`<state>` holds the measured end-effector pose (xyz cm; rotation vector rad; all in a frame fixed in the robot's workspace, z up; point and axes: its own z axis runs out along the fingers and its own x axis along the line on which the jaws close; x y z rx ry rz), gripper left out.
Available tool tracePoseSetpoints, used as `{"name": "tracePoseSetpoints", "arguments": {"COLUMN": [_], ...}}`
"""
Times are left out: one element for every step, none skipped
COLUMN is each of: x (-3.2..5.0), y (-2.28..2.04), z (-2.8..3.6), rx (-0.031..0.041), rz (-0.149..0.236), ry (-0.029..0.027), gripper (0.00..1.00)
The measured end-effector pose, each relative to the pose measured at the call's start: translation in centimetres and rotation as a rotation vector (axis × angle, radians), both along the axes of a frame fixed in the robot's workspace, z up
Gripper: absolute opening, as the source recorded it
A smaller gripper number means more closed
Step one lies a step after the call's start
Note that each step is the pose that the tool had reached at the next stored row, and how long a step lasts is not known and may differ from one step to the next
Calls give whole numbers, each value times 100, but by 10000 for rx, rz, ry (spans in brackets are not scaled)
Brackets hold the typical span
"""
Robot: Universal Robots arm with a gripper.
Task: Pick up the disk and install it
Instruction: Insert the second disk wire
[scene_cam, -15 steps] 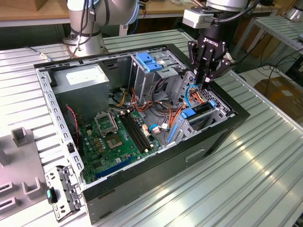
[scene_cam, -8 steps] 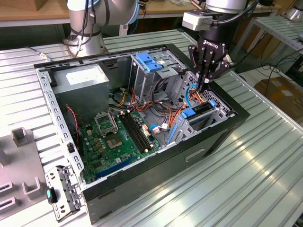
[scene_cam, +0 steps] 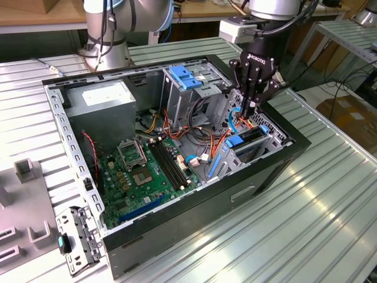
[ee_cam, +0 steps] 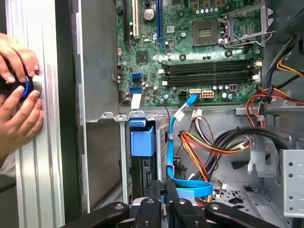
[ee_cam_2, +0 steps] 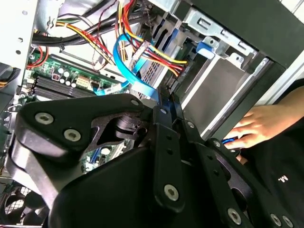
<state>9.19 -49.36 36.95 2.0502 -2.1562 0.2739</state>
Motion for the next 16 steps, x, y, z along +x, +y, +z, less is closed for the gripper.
{"name": "tracePoseSetpoints", "arguments": {"x": [-14, -26, -39, -54, -74, -87, -104, -115, -124, -133, -137, -139, -141, -148, -153, -158], "y": [-1, -2, -3, -5, -8, -11, -17, -26, -35, -53, -73, -97, -117, -146, -164, -180], "z": [-3, -6, -7, -7, -10, -11, -13, -15, -17, -22, -26, -30, -34, -39, -42, -44], "rx": [1, 4, 6, 24, 63, 86, 109, 126, 140, 160, 176, 196, 226, 302, 360, 416], "rz": [3, 4, 5, 6, 4, 5, 5, 4, 4, 3, 2, 5, 4, -3, -4, -5], "ry": [-70, -134, -220, -316, -422, -499, -588, -650, -698, -758, -801, -832, -855, -892, -917, -939], "gripper": [16, 16, 16, 16, 16, 16, 16, 16, 16, 16, 16, 16, 16, 16, 16, 16]}}
